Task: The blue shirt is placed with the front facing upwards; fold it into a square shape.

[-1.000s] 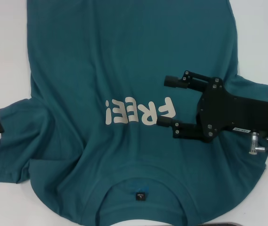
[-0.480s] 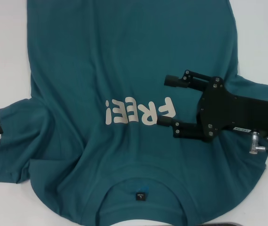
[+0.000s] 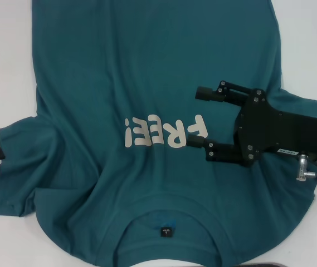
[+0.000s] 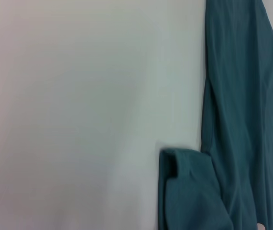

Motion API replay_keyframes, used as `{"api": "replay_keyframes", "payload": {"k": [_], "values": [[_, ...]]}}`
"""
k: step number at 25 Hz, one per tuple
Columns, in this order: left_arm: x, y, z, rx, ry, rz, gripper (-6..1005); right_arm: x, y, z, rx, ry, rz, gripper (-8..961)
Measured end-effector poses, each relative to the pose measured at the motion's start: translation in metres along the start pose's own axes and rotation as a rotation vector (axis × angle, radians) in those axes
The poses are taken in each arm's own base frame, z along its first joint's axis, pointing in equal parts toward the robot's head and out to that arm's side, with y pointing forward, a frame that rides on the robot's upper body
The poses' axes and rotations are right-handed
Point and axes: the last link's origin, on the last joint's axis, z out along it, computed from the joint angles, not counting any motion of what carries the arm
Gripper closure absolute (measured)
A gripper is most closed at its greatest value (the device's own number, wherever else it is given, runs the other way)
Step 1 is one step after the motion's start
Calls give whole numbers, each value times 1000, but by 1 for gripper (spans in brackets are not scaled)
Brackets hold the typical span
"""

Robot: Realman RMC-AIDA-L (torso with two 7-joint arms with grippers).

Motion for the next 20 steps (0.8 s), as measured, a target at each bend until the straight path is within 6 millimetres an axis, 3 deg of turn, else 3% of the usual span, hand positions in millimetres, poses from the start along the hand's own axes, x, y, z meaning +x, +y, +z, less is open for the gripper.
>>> {"api": "replay_keyframes", "payload": {"k": [20], "values": [[-2, 13, 22, -33, -53, 24, 342, 0, 1, -1, 1, 0, 2, 150]]}}
